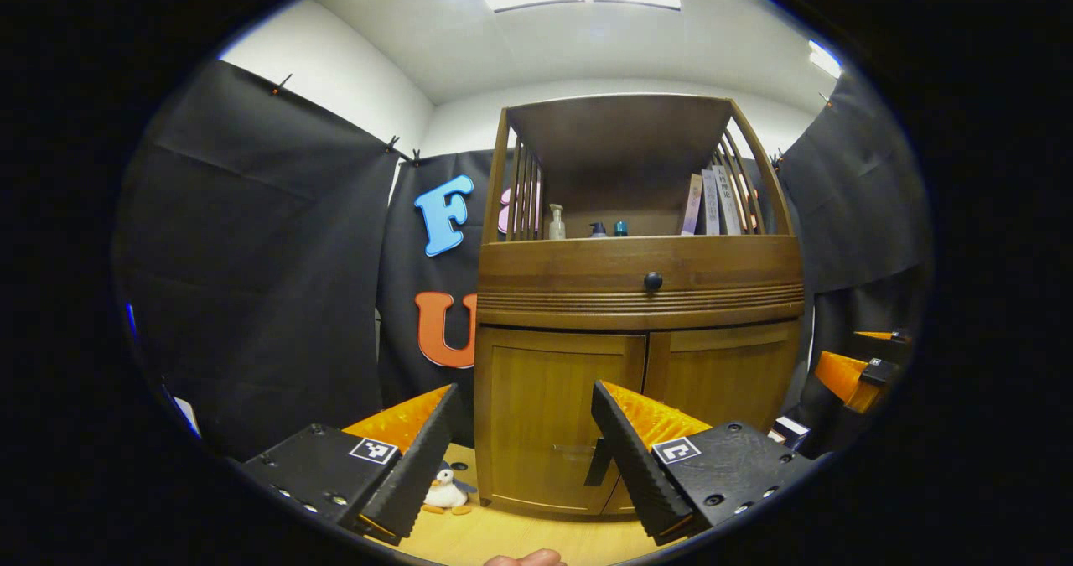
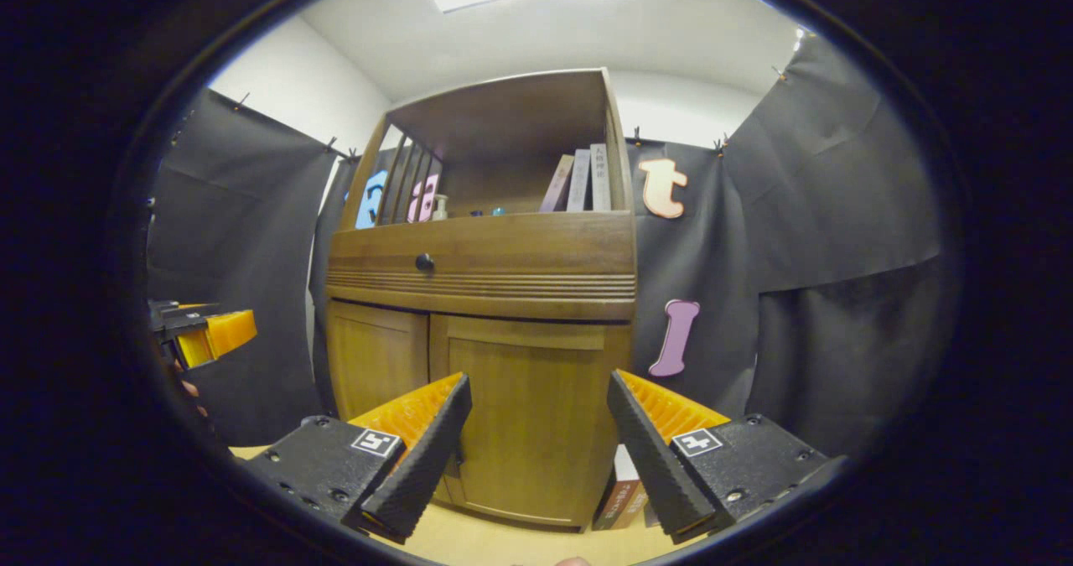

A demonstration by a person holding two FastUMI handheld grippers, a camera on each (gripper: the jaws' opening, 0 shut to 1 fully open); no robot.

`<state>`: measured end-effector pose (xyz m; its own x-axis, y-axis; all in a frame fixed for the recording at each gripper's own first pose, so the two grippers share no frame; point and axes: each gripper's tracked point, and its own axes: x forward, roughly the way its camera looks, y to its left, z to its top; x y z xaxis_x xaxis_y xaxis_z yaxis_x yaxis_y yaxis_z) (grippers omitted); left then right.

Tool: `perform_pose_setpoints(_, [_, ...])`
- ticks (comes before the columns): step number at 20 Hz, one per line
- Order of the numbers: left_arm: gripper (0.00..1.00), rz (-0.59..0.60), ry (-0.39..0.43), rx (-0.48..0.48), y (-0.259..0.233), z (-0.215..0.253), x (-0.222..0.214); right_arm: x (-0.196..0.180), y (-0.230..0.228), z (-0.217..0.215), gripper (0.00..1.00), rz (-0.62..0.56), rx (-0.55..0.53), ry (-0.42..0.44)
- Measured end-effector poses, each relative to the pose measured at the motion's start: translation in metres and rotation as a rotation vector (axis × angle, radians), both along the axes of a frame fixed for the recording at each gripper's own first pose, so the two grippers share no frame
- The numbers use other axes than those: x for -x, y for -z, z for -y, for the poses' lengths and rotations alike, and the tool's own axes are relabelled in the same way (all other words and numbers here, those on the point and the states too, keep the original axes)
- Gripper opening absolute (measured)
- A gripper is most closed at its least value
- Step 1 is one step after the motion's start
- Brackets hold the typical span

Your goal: Open the right door of the double-door shoe cabinet with the right hand, and open the left door with the left hand.

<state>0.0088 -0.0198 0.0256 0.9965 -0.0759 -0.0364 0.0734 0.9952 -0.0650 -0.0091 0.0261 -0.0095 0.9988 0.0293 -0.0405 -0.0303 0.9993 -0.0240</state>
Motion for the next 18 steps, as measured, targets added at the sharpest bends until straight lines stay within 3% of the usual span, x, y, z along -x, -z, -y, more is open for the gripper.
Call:
perform_pose_setpoints(11, [0.94, -0.024, 0.102, -0.019, 0.034, -0.051, -0.047, -0.066, 0.097, -0.103, 1.00, -0.188, -0.032, 0.002])
perform_pose_setpoints(18, [0.95, -0.010, 0.122, -0.023, 0.048, -0.076, -0.076, -0.108, 0.168, -0.122, 0.85, -0.311, -0.046, 0.057])
